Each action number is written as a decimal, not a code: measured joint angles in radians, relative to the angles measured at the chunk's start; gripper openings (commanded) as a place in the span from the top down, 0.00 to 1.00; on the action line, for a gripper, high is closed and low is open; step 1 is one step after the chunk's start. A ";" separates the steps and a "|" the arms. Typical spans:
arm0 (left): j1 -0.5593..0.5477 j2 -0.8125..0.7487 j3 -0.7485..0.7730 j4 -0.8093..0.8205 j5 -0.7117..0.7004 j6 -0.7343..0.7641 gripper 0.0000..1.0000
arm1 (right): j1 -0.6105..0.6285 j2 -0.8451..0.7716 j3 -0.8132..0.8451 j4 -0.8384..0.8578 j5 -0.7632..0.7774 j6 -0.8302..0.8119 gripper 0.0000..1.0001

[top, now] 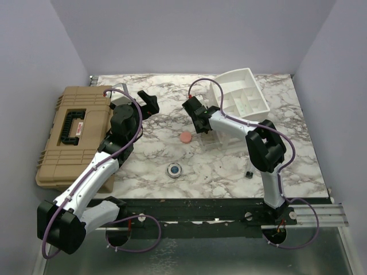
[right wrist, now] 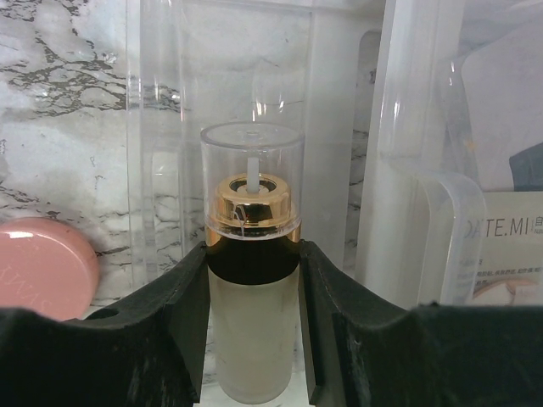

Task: Organize the makeup
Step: Place the makeup in the drawer, then move the makeup to the center of the board, then pick up the makeup from the center of the board.

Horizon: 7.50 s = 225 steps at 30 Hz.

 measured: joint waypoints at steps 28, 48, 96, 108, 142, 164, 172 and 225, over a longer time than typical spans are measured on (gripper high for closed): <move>0.001 0.006 0.000 0.001 0.003 -0.008 0.01 | -0.011 0.007 0.050 -0.023 -0.026 -0.035 0.44; 0.001 0.029 0.000 0.030 0.022 -0.039 0.01 | 0.055 -0.376 -0.151 0.043 -0.376 -0.067 0.32; 0.002 -0.057 -0.015 0.044 -0.112 -0.016 0.01 | 0.341 -0.205 -0.272 0.124 -0.279 0.049 0.45; 0.002 -0.037 -0.015 0.044 -0.092 -0.017 0.01 | 0.341 -0.248 -0.271 0.141 -0.195 0.044 0.45; 0.006 0.050 -0.015 0.066 -0.035 -0.023 0.01 | 0.341 -0.484 -0.529 0.005 -0.380 0.110 0.20; 0.008 0.131 0.023 0.089 0.061 -0.039 0.01 | 0.252 -1.125 -0.931 -0.367 0.102 0.946 0.27; 0.008 0.103 0.023 0.089 0.071 -0.056 0.01 | -0.150 -1.252 -1.080 -0.211 -0.052 0.834 0.28; 0.027 0.134 0.019 0.108 0.088 -0.045 0.01 | -0.256 -1.340 -1.084 0.067 -0.344 0.568 0.67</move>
